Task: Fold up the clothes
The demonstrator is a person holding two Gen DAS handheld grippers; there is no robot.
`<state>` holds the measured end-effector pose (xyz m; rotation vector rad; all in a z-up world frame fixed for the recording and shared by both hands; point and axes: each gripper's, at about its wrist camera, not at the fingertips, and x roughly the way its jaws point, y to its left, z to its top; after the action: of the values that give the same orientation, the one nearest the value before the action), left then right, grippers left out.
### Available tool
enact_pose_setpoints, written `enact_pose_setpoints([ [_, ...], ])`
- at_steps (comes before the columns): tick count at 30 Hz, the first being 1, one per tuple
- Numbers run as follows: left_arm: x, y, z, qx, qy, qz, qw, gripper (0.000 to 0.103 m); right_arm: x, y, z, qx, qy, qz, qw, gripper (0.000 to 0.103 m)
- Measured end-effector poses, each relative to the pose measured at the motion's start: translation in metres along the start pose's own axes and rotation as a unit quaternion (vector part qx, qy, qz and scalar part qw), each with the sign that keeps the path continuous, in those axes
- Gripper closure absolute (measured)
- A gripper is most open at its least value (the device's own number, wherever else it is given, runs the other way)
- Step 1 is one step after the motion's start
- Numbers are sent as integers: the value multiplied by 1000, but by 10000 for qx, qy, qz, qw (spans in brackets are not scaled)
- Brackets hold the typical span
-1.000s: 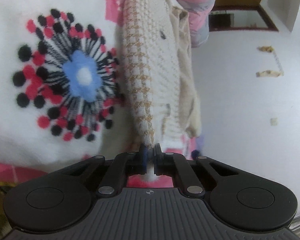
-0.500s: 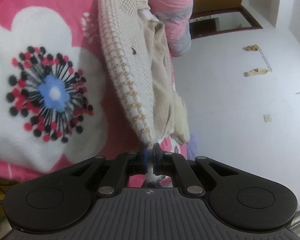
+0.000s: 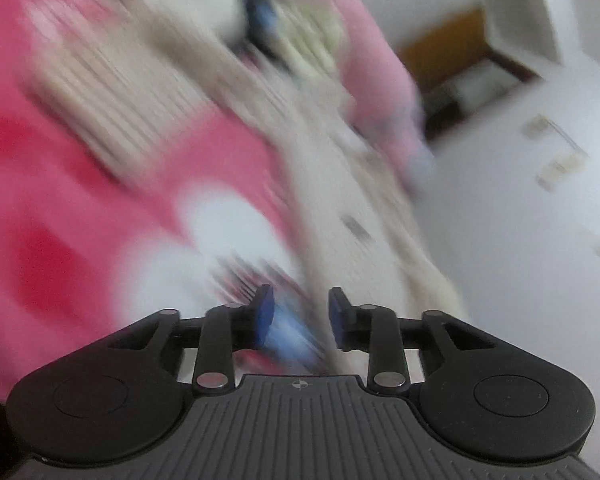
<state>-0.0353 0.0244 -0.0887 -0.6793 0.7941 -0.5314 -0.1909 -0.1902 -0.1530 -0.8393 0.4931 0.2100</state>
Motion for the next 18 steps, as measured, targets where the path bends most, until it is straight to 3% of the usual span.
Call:
enact_pose_setpoints([
  [2, -12, 19, 15, -235, -495, 638, 9965, 58, -1, 0, 0, 96, 27, -1, 10000, 97],
  [4, -19, 37, 25, -411, -820, 989, 9909, 50, -2, -5, 1, 262, 64, 61, 9996, 93],
  [6, -14, 47, 34, -649, -969, 1067, 9874, 50, -3, -12, 4, 444, 94, 129, 9989, 77],
  [7, -8, 49, 38, -710, -991, 1069, 9868, 50, -5, -16, 5, 535, 80, 164, 9984, 59],
  [8, -3, 50, 42, -771, -1012, 1070, 9861, 50, -10, -19, 6, 626, 33, 223, 9978, 48],
  [13, 13, 62, 49, -837, -1288, 1407, 9781, 50, -31, -50, 12, 1252, -112, 342, 9915, 40],
  [16, 21, 65, 49, -728, -1524, 1784, 9693, 66, -37, -72, 14, 1790, -144, 204, 9835, 39],
  [17, 23, 66, 49, -686, -1612, 2047, 9630, 86, -38, -79, 14, 1984, -159, 151, 9799, 39],
  [18, 23, 68, 48, -702, -1658, 2162, 9596, 91, -38, -85, 14, 2185, -169, 98, 9756, 39],
])
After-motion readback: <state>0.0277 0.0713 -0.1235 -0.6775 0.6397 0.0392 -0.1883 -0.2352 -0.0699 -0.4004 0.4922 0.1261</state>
